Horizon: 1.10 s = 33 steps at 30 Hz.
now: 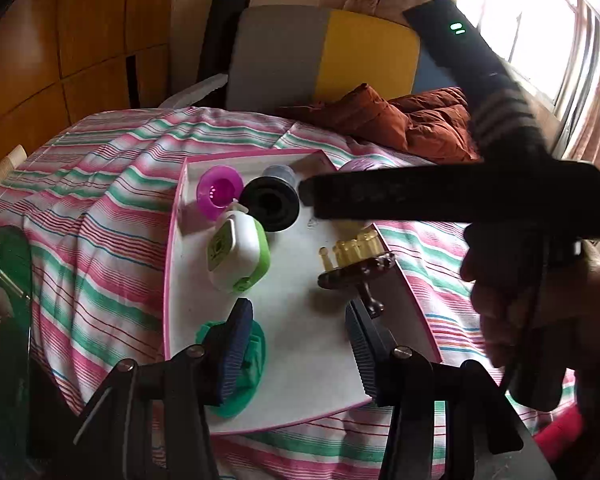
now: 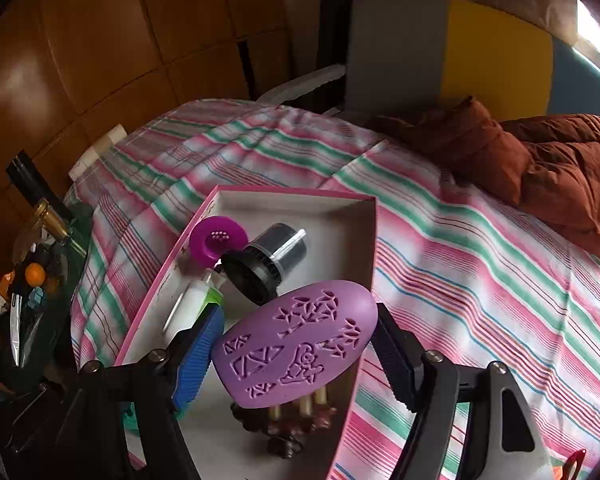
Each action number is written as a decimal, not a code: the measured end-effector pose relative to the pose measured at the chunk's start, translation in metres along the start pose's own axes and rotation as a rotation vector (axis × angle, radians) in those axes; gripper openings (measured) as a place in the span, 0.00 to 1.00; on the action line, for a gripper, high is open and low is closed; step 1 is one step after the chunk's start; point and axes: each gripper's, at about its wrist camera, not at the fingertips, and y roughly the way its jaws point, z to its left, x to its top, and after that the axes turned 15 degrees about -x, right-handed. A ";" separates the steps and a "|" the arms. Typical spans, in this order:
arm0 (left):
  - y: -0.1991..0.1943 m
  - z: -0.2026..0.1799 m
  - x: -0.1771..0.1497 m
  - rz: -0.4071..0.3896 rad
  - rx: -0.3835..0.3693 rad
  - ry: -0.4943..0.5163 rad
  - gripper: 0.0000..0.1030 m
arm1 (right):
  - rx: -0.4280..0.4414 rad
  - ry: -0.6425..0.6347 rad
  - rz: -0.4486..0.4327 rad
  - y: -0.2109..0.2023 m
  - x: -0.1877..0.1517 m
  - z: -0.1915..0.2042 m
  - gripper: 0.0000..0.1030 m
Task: Organize rigid objects
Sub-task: 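Carry the purple egg into the tray and open the right gripper, then move both tools from the tray toward the orange blocks and red pieces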
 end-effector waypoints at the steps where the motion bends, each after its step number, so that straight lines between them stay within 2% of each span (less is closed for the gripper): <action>1: 0.000 0.003 0.000 0.001 0.002 -0.009 0.47 | 0.018 -0.021 0.020 0.008 0.000 0.007 0.73; 6: -0.002 0.009 0.000 -0.008 0.013 -0.022 0.47 | 0.047 -0.055 0.137 0.042 -0.005 0.023 0.72; 10: -0.002 0.009 0.000 -0.009 0.018 -0.030 0.47 | 0.061 -0.005 0.168 0.053 -0.010 0.019 0.72; 17: -0.004 0.004 0.001 -0.016 0.012 -0.018 0.48 | 0.084 0.036 0.124 0.040 -0.012 0.009 0.72; 23: -0.007 -0.002 0.003 -0.023 0.022 -0.002 0.48 | 0.068 0.080 0.057 0.019 -0.011 -0.002 0.72; 33: -0.010 -0.007 0.006 -0.026 0.032 0.008 0.51 | -0.027 0.126 -0.034 -0.021 -0.028 -0.027 0.72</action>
